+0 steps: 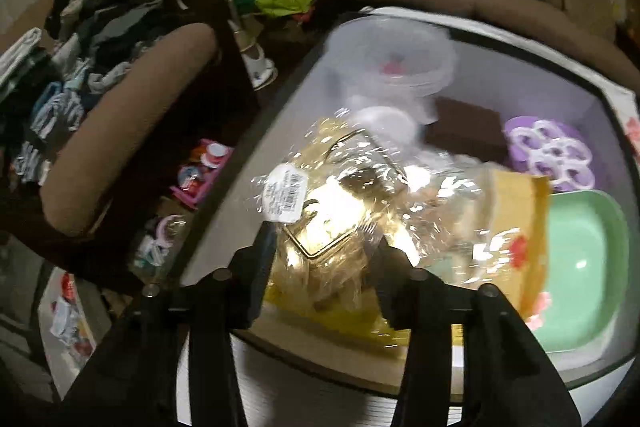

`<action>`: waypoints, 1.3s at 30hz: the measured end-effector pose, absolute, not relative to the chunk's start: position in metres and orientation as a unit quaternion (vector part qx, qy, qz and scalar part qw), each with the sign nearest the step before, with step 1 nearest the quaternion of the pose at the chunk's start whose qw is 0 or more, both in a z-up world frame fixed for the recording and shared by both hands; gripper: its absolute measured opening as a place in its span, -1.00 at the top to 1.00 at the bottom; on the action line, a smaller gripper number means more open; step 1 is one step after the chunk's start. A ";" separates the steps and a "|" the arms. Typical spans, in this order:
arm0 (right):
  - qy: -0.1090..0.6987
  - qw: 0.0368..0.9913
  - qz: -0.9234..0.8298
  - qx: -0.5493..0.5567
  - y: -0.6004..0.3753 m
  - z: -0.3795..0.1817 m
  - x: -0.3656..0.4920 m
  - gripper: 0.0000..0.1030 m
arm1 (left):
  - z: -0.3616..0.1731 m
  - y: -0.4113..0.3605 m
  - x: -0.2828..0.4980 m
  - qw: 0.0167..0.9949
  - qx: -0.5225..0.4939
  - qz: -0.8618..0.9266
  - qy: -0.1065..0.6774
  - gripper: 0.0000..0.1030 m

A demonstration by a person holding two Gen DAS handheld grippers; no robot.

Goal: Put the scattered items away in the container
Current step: 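Carry the clear bag into the black box and open the left gripper, then withdraw the left gripper from the box over the table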

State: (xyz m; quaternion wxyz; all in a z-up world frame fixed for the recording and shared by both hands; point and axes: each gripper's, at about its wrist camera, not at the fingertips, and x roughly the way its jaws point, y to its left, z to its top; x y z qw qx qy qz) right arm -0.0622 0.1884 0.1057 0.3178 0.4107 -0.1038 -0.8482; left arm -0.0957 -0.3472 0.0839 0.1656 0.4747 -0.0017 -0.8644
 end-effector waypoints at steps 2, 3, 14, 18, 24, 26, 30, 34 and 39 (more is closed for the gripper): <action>-0.104 0.318 -0.848 0.412 0.188 0.105 -0.063 -0.48 | 0.087 -0.349 -0.091 0.163 0.477 -0.864 0.002 -0.19; -0.104 0.318 -0.848 0.412 0.188 0.106 -0.063 -0.48 | 0.090 -0.349 -0.089 0.162 0.475 -0.865 0.003 -0.24; -0.104 0.320 -0.846 0.413 0.188 0.105 -0.062 -0.48 | 0.133 -0.340 -0.104 0.148 0.453 -0.879 0.024 -0.40; -0.104 0.320 -0.847 0.411 0.189 0.107 -0.062 -0.48 | 0.106 -0.337 -0.112 0.163 0.485 -0.859 0.005 -0.37; -0.101 0.307 -0.851 0.414 0.197 0.105 -0.068 -0.57 | 0.116 -0.271 -0.079 0.039 0.443 -0.894 0.043 -0.55; -0.099 0.299 -0.853 0.416 0.201 0.103 -0.070 -0.57 | 0.120 -0.234 -0.070 -0.001 0.432 -0.901 0.041 -0.65; -0.083 0.283 -0.861 0.415 0.207 0.101 -0.072 -0.58 | 0.134 -0.160 -0.059 -0.074 0.412 -0.907 0.039 -0.77; -0.066 0.261 -0.870 0.414 0.213 0.096 -0.076 -0.58 | 0.134 -0.087 -0.055 -0.135 0.410 -0.902 0.024 -0.81; -0.014 0.256 -0.872 0.417 0.205 0.077 -0.090 -0.58 | 0.119 -0.044 -0.065 -0.154 0.427 -0.889 0.051 -0.81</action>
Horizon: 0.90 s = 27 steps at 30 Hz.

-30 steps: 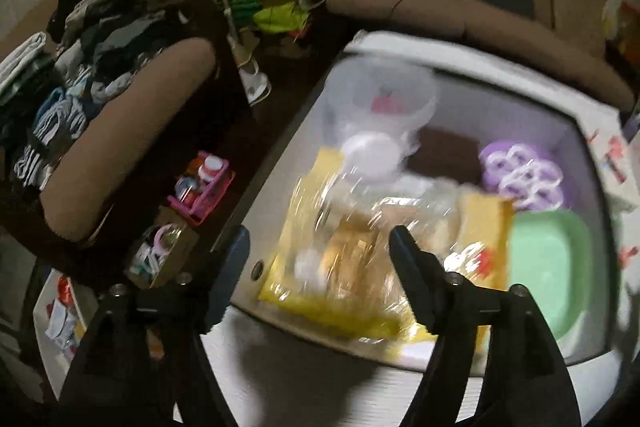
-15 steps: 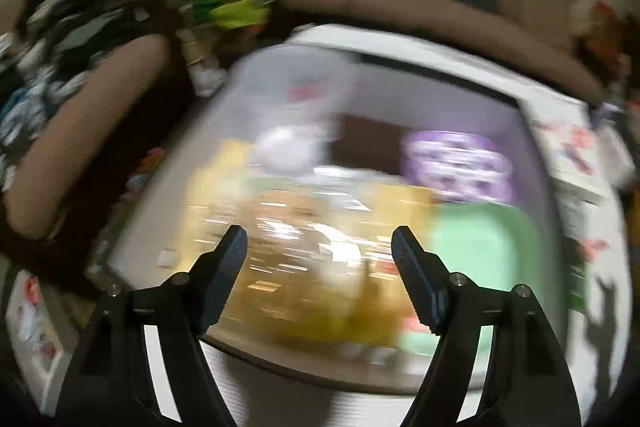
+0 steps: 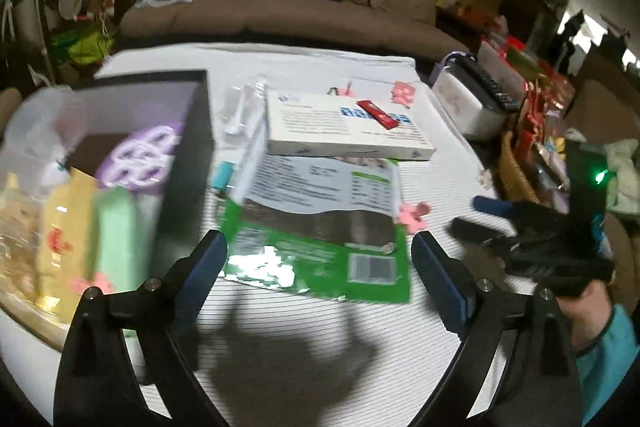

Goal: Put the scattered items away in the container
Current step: 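Withdraw the left gripper from the box over the table, then lower the right gripper onto the pink flower clip and close it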

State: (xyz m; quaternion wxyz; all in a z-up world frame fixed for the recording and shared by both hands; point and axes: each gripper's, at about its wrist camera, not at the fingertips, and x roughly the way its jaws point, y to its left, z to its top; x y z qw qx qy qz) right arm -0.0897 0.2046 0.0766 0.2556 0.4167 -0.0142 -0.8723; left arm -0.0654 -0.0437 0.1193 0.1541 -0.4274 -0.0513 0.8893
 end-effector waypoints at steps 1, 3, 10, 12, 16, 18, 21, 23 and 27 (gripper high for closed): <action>-0.012 0.259 -0.871 0.417 0.203 0.072 -0.092 -0.58 | 0.118 -0.042 -0.069 0.154 -0.428 0.888 -0.062 -0.81; -0.002 0.268 -0.868 0.418 0.197 0.064 -0.098 -0.51 | 0.115 -0.039 -0.073 0.150 -0.428 0.888 -0.074 -0.81; 0.046 0.261 -0.861 0.434 0.183 0.035 -0.126 -0.16 | 0.097 -0.030 -0.089 0.144 -0.441 0.883 -0.068 -0.81; 0.043 0.257 -0.861 0.437 0.186 0.030 -0.128 -0.16 | 0.094 -0.027 -0.093 0.143 -0.441 0.883 -0.065 -0.81; 0.050 0.258 -0.864 0.429 0.190 0.028 -0.129 0.87 | 0.084 -0.029 -0.101 0.145 -0.448 0.878 -0.085 -0.81; 0.043 0.263 -0.866 0.423 0.192 0.029 -0.129 0.85 | 0.079 -0.029 -0.103 0.148 -0.450 0.876 -0.090 -0.81; 0.010 0.272 -0.866 0.420 0.200 0.036 -0.131 0.89 | 0.071 -0.027 -0.107 0.147 -0.457 0.873 -0.088 -0.81; -0.030 0.277 -0.865 0.417 0.210 0.046 -0.131 0.89 | 0.072 -0.024 -0.111 0.153 -0.457 0.872 -0.085 -0.81; -0.031 0.272 -0.871 0.408 0.219 0.061 -0.126 0.86 | 0.077 -0.022 -0.115 0.153 -0.446 0.878 -0.088 -0.81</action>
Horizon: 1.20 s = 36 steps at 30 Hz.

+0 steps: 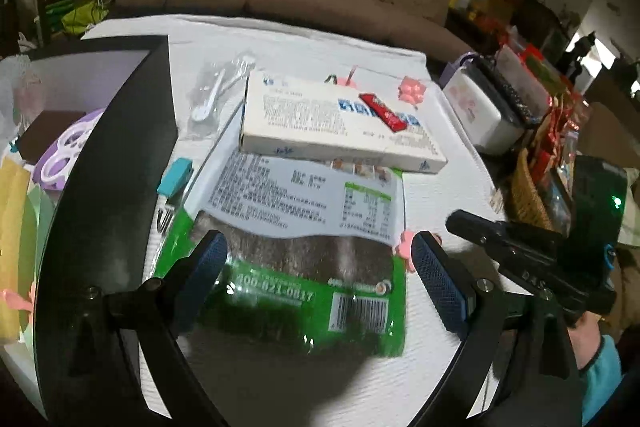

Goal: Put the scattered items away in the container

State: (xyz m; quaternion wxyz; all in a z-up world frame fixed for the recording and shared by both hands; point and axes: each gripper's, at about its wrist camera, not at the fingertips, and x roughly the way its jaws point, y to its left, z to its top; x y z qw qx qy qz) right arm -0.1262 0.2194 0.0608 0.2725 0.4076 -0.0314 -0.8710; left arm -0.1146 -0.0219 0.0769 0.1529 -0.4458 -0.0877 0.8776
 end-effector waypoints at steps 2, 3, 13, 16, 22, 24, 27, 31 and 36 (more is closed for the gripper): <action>-0.020 0.265 -0.873 0.408 0.222 0.058 -0.125 0.75 | 0.075 -0.020 -0.113 0.157 -0.449 0.875 -0.092 -0.81; -0.016 0.266 -0.872 0.412 0.223 0.054 -0.125 0.42 | 0.075 -0.018 -0.112 0.157 -0.451 0.874 -0.089 -0.81; 0.041 0.267 -0.856 0.441 0.204 0.014 -0.128 -0.33 | 0.067 -0.007 -0.113 0.168 -0.467 0.865 -0.074 -0.81; 0.085 0.257 -0.861 0.430 0.194 0.011 -0.125 -0.28 | 0.065 -0.006 -0.114 0.170 -0.469 0.864 -0.072 -0.81; 0.106 0.271 -0.858 0.424 0.187 0.013 -0.119 0.17 | 0.064 -0.010 -0.116 0.167 -0.473 0.862 -0.078 -0.81; 0.095 0.269 -0.859 0.425 0.190 0.019 -0.118 0.17 | 0.066 -0.012 -0.118 0.165 -0.471 0.863 -0.082 -0.81; 0.066 0.251 -0.865 0.429 0.202 0.039 -0.113 0.16 | 0.071 -0.011 -0.124 0.167 -0.469 0.862 -0.089 -0.81; -0.001 0.235 -0.872 0.430 0.231 0.073 -0.098 0.16 | 0.081 0.013 -0.151 0.176 -0.469 0.862 -0.081 -0.81; -0.042 0.237 -0.872 0.427 0.256 0.093 -0.085 0.16 | 0.095 0.080 -0.212 0.193 -0.454 0.870 -0.010 -0.82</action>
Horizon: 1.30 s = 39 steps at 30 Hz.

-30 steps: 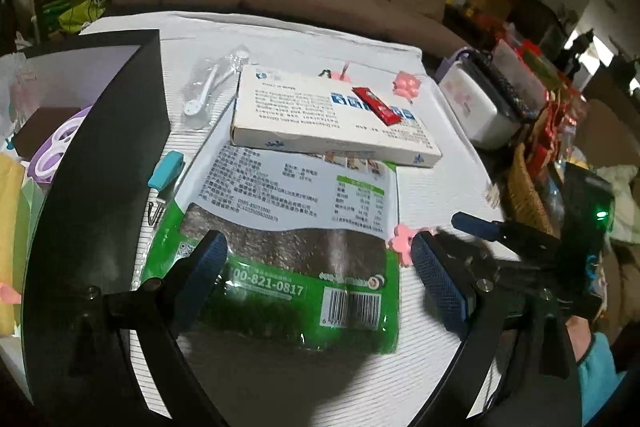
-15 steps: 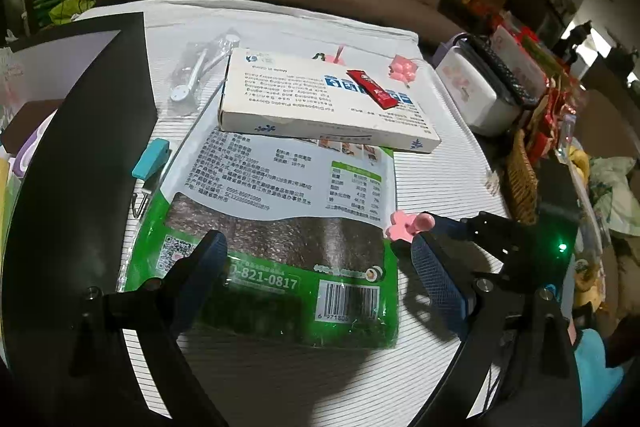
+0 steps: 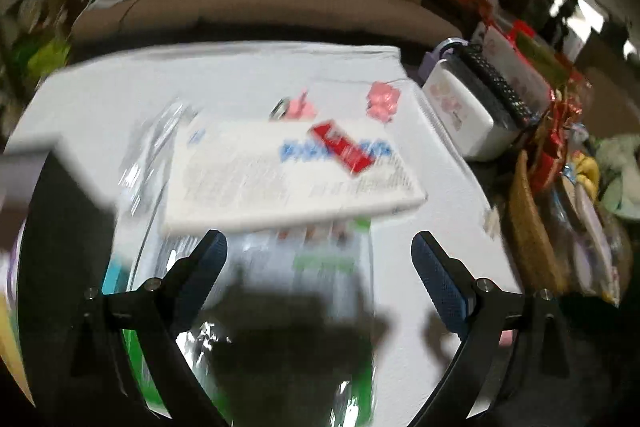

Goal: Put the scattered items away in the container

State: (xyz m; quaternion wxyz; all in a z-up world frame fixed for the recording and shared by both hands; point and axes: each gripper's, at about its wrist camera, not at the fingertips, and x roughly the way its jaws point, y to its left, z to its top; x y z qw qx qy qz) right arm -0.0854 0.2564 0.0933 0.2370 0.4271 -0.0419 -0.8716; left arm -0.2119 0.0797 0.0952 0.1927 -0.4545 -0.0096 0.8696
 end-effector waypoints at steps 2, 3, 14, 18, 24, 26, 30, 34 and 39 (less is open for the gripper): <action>-0.046 0.241 -0.869 0.430 0.262 0.094 -0.086 0.16 | 0.093 0.106 -0.241 0.188 -0.455 0.870 0.008 -0.83; -0.049 0.242 -0.868 0.431 0.265 0.094 -0.087 0.16 | 0.091 0.119 -0.253 0.186 -0.451 0.873 0.022 -0.83; -0.077 0.288 -0.845 0.445 0.279 0.085 -0.092 0.16 | 0.037 0.242 -0.373 0.225 -0.484 0.837 0.117 -0.83; -0.080 0.299 -0.841 0.444 0.282 0.086 -0.091 0.16 | 0.017 0.268 -0.388 0.228 -0.492 0.821 0.178 -0.83; -0.085 0.301 -0.834 0.454 0.287 0.079 -0.092 0.15 | 0.010 0.278 -0.404 0.235 -0.490 0.820 0.180 -0.73; -0.087 0.301 -0.833 0.457 0.287 0.078 -0.094 0.15 | 0.009 0.277 -0.404 0.238 -0.489 0.820 0.180 -0.27; -0.087 0.301 -0.833 0.456 0.285 0.078 -0.096 0.15 | 0.006 0.270 -0.402 0.234 -0.506 0.811 0.177 0.65; -0.082 0.299 -0.835 0.455 0.283 0.080 -0.097 0.15 | 0.021 0.251 -0.393 0.234 -0.493 0.824 0.154 0.94; -0.077 0.297 -0.839 0.448 0.279 0.083 -0.096 0.16 | 0.044 0.226 -0.374 0.242 -0.485 0.830 0.132 0.97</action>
